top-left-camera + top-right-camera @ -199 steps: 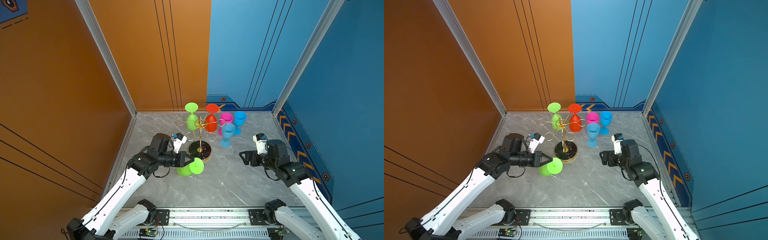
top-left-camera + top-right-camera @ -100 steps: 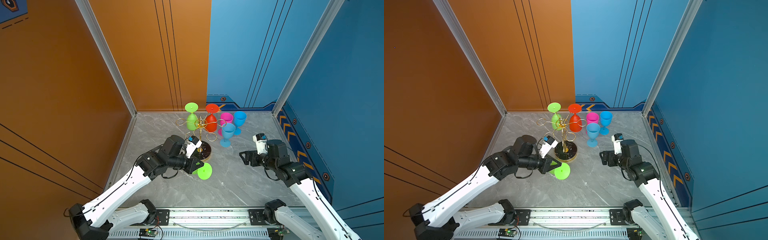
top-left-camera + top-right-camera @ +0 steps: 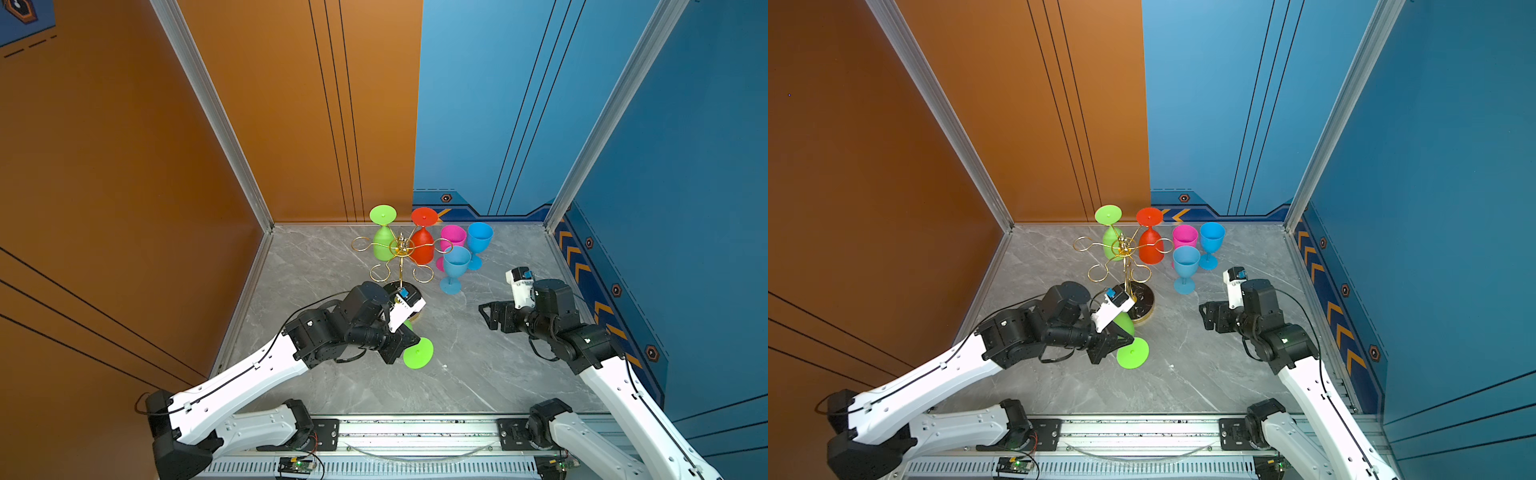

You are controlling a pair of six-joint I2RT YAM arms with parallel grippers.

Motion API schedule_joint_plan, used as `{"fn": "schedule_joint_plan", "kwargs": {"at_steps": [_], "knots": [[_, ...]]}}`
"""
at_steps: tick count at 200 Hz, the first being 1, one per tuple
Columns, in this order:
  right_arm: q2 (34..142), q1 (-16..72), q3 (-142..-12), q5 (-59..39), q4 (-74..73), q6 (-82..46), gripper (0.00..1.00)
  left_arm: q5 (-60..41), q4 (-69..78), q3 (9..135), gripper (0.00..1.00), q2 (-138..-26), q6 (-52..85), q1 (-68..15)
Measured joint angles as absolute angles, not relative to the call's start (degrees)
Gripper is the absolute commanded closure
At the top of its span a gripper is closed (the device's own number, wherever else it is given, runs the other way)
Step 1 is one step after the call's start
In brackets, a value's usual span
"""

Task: Take the wine glass off the wine glass rack
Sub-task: 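Swing the green glass past the rack base toward the right arm with the left gripper, then hold the green glass foot with the left gripper while the right grasps its bowl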

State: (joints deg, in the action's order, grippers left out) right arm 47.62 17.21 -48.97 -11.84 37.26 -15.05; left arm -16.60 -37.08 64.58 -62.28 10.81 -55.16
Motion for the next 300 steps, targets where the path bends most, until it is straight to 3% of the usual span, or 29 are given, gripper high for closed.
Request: {"fn": "schedule_joint_plan", "kwargs": {"at_steps": [300], "knots": [[57.9, 17.2, -55.4, -26.5, 37.3, -17.1, 0.15, 8.6, -35.5, 58.5, 1.0, -63.7, -28.6, -77.2]]}}
